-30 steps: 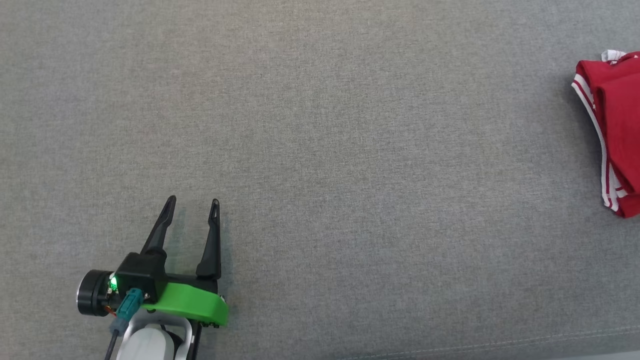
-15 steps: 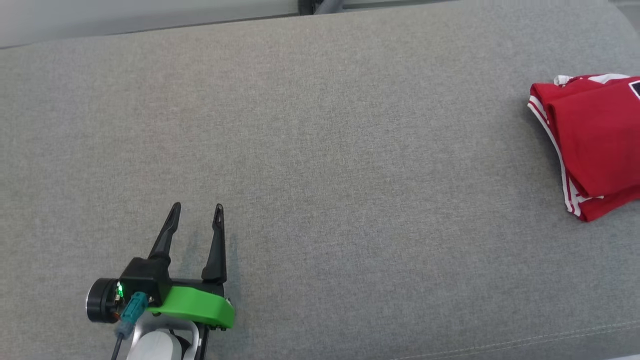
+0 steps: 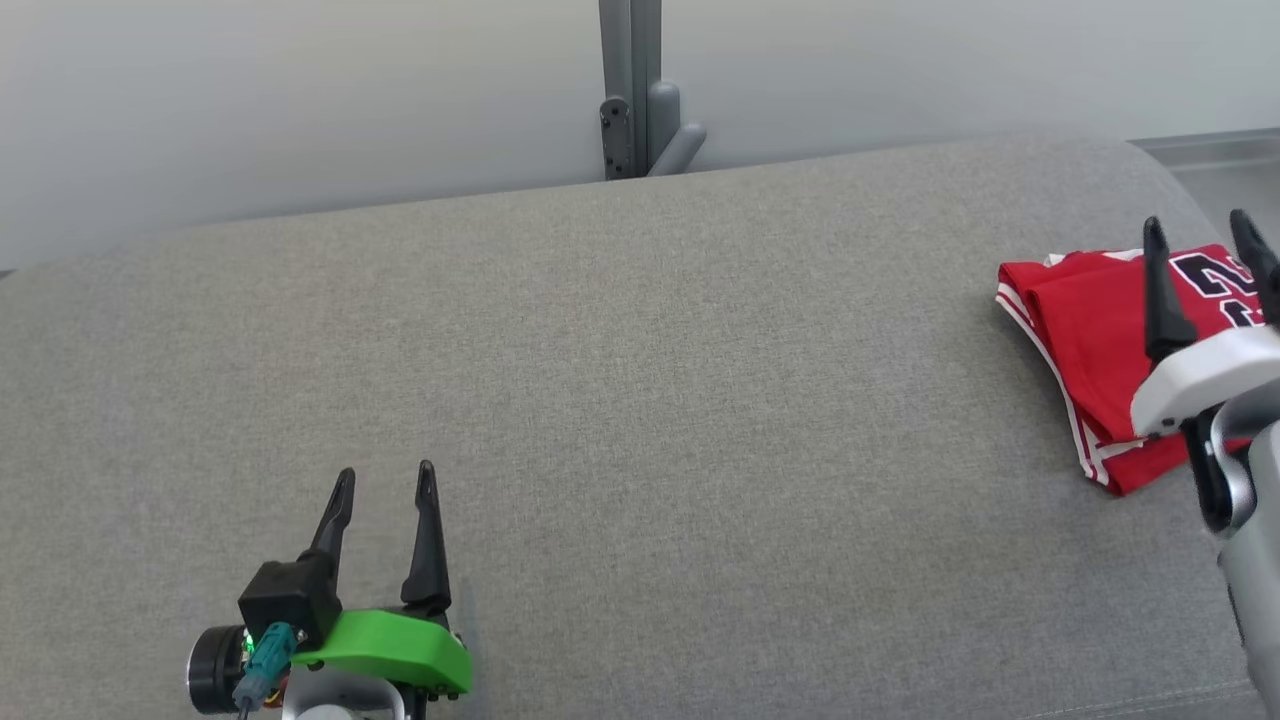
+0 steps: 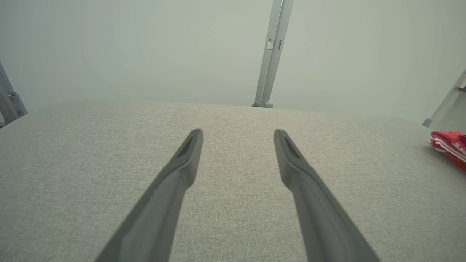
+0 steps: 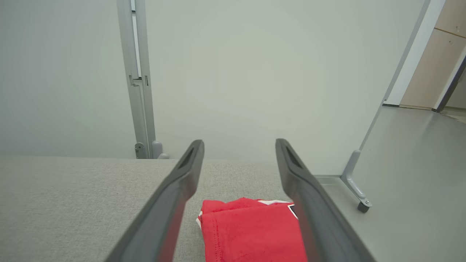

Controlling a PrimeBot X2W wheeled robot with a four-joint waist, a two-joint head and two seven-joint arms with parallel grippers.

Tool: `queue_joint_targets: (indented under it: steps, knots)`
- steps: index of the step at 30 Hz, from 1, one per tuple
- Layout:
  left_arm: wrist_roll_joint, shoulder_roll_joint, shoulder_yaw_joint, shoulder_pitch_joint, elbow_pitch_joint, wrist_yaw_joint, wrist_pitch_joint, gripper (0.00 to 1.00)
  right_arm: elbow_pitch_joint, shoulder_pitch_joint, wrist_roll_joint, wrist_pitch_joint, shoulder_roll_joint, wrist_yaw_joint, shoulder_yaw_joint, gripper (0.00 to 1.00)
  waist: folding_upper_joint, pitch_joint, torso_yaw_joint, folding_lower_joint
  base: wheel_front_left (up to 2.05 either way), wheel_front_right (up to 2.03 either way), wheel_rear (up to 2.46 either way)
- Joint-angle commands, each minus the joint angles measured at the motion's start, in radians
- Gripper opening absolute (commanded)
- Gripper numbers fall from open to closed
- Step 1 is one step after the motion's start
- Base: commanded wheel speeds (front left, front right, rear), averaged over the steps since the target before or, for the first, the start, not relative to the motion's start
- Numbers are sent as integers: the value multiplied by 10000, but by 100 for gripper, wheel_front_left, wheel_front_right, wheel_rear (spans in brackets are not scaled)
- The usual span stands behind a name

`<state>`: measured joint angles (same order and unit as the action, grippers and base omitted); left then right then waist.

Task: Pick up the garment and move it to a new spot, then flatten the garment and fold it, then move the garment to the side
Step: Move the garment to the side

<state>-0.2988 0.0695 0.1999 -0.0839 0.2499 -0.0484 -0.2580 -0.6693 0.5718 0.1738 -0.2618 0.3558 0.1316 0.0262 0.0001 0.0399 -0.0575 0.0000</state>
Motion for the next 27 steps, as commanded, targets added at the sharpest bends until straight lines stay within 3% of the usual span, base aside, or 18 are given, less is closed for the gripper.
queue_joint_targets:
  steps: [1,5,18,27]
  knots:
    - [-62,-14,-110,237,95,-99,-72,100,763,-852,223,-29,-202,-19,-21,100,-1,-609,104,0,0,0,0]
    - [-40,-33,-203,395,216,-138,-70,100,2160,-2250,396,2,-751,-19,52,100,-1,-728,151,0,0,0,0]
    - [171,-39,-315,851,432,7,-77,100,4928,-4980,-392,75,-2737,-17,136,100,-1,-778,423,0,0,0,0]
    - [278,-64,-256,805,458,62,-79,100,5538,-6050,-319,16,-3042,-17,-453,100,-1,-625,753,0,0,0,0]
